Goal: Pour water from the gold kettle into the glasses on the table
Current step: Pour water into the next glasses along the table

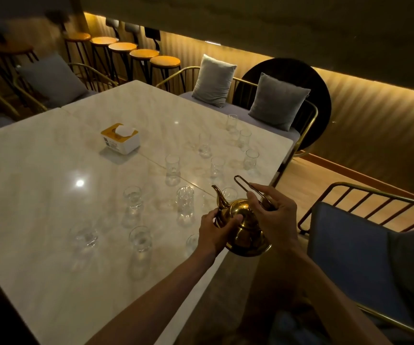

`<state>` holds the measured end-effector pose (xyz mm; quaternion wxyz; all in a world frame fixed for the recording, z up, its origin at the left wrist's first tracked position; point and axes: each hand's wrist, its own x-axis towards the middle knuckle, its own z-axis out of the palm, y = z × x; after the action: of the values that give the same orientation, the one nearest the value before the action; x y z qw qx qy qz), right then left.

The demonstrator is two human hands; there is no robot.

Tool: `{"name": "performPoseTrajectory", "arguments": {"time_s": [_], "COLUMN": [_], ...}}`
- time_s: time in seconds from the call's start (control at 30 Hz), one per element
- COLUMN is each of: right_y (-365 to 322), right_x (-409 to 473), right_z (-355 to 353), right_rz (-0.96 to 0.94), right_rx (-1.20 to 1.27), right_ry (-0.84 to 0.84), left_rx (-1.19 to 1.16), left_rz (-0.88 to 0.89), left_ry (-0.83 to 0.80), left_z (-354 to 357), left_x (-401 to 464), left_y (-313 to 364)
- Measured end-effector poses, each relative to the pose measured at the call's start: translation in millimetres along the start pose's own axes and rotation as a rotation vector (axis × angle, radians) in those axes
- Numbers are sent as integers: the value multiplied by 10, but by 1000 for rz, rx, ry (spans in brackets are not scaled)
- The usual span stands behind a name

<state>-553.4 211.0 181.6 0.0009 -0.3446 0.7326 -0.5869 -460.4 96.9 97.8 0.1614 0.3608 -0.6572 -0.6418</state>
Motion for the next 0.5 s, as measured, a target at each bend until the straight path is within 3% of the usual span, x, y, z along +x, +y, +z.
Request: {"name": "performPoseTrajectory", "arguments": {"time_s": [0.5], "right_y": [486], "right_x": [695], "right_z": [538], "right_rz": [55], "right_rx": [-22], "right_ry": [-71], "left_rx": [-7], "left_rz": [-49], "left_ry": [11], "left_z": [-137], "left_x": [975], "left_y": [-196]}}
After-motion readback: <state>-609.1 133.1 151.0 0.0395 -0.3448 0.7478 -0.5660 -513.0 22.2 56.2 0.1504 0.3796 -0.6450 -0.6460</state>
